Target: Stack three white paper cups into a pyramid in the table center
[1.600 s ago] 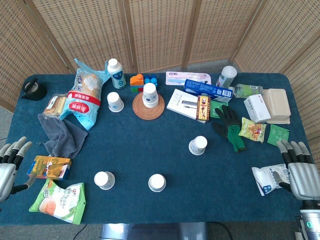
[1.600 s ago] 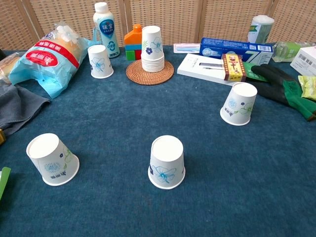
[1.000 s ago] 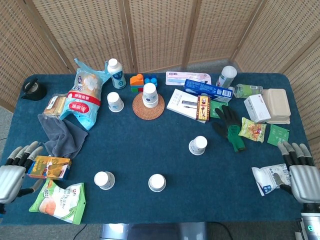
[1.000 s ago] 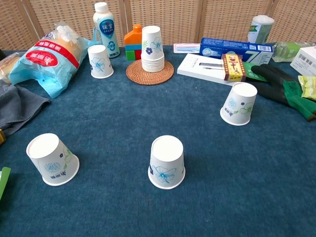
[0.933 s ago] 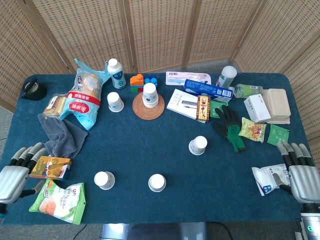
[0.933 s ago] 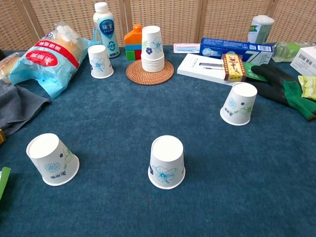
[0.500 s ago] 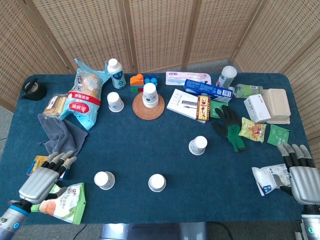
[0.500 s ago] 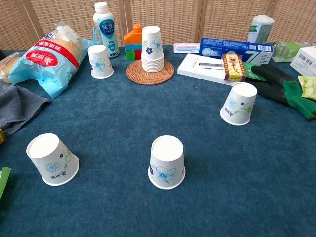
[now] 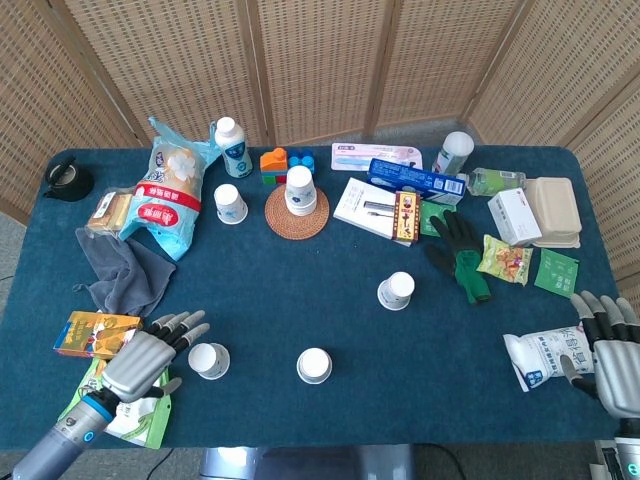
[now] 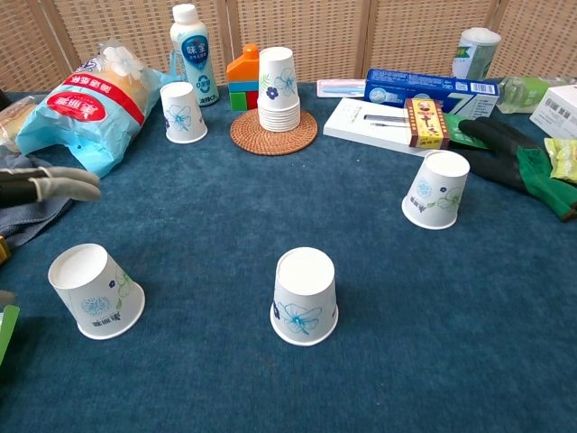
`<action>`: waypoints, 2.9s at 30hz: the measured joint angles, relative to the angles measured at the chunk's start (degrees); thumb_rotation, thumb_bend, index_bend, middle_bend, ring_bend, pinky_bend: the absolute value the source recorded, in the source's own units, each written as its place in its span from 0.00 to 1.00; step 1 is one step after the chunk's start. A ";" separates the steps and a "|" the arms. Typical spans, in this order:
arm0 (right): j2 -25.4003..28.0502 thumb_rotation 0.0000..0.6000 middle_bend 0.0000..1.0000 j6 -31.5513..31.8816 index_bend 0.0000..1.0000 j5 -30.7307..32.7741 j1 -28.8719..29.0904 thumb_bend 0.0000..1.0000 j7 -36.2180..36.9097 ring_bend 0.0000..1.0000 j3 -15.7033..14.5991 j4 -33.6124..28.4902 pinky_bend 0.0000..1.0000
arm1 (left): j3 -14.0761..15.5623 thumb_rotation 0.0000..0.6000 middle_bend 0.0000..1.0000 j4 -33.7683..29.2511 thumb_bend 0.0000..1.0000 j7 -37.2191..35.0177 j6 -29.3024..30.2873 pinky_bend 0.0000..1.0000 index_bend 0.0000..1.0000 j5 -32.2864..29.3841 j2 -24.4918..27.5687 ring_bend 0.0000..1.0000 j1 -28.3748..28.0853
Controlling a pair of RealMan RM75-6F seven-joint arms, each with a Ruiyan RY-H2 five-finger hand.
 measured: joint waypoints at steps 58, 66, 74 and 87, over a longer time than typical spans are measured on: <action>-0.02 1.00 0.00 0.18 0.00 1.06 -1.44 0.36 -0.45 0.00 0.18 -0.60 0.00 | -9.10 1.00 0.24 12.92 0.48 -5.87 -9.33 0.52 0.27 -13.16 -14.49 0.33 -17.05; 0.13 1.00 0.00 1.01 0.00 0.99 -2.25 0.36 0.38 0.00 -0.03 -0.24 0.00 | -9.99 1.00 0.22 14.73 0.48 -3.82 -10.78 0.50 0.26 -15.05 -18.18 0.32 -20.06; 0.33 1.00 0.00 1.71 0.00 0.70 -2.76 0.36 0.63 0.00 -0.04 -0.22 0.00 | -9.95 1.00 0.19 17.35 0.48 -1.54 -11.52 0.48 0.24 -17.29 -21.63 0.30 -22.05; 0.47 1.00 0.00 2.08 0.00 0.53 -3.23 0.36 0.54 0.00 -0.08 -0.49 0.00 | -9.85 1.00 0.16 18.91 0.48 -1.54 -11.14 0.43 0.20 -18.47 -23.89 0.25 -23.84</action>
